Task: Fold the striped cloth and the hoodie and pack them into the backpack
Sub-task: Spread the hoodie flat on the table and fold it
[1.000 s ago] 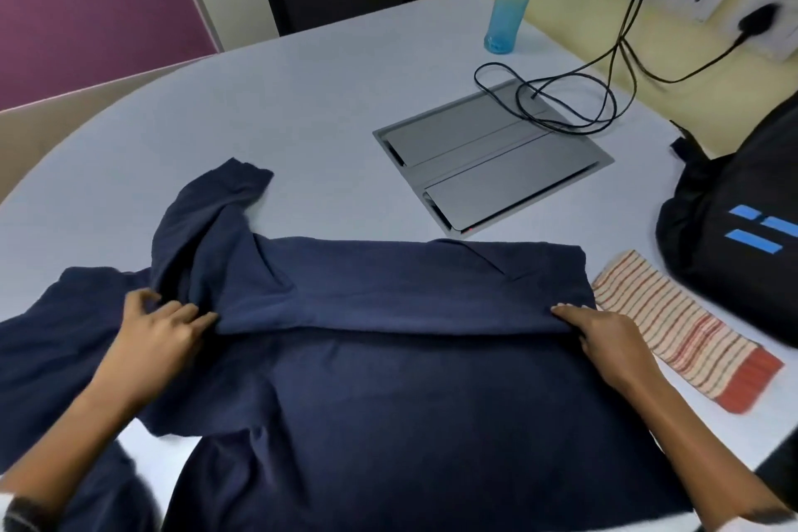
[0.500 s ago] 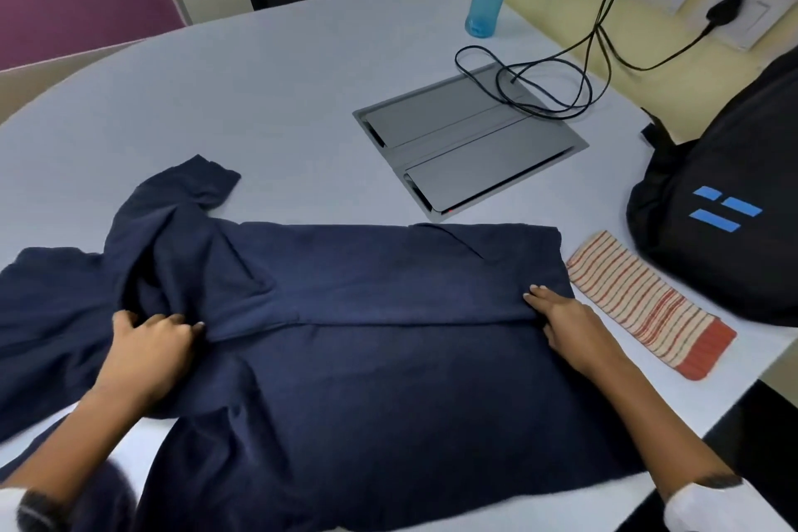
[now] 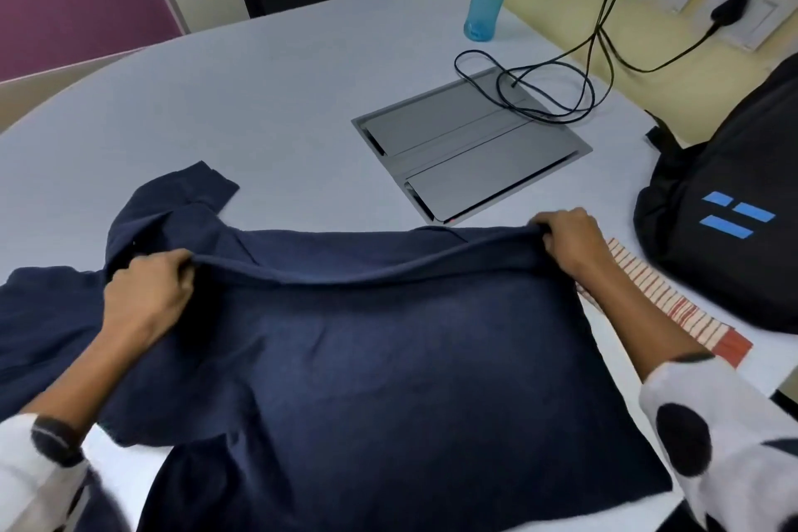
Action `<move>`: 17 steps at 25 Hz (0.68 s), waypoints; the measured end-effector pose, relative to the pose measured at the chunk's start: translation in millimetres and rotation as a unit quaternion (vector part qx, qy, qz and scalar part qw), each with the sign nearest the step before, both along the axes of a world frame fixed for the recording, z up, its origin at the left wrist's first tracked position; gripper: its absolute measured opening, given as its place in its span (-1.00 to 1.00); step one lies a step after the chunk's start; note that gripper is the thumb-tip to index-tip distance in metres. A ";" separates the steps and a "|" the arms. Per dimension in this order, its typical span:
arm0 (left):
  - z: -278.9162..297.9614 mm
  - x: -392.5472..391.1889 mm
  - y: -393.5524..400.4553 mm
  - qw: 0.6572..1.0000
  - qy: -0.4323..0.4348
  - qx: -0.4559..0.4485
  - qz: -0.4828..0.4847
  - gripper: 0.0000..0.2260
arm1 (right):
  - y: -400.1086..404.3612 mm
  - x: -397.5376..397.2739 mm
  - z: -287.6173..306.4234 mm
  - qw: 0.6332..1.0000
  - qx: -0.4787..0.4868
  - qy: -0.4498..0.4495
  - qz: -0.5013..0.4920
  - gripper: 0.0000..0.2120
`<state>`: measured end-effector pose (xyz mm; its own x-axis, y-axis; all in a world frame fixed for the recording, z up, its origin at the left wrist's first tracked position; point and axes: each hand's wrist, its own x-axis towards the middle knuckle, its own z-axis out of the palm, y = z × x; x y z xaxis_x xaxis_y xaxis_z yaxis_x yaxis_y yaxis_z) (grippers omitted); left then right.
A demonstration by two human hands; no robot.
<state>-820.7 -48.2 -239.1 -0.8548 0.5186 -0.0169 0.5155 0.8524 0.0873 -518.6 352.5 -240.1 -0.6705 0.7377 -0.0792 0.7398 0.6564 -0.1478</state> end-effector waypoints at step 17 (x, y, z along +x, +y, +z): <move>-1.7 -34.2 58.4 0.977 0.063 0.202 0.037 -0.69 | 22.3 0.8 -19.2 0.981 0.029 0.189 0.004 -0.60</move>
<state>-854.8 10.2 -240.8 -0.8722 0.3983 0.2839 0.4824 0.7965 0.3644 -517.8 374.8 -259.3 -0.6501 0.7274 0.2196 0.6331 0.6783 -0.3728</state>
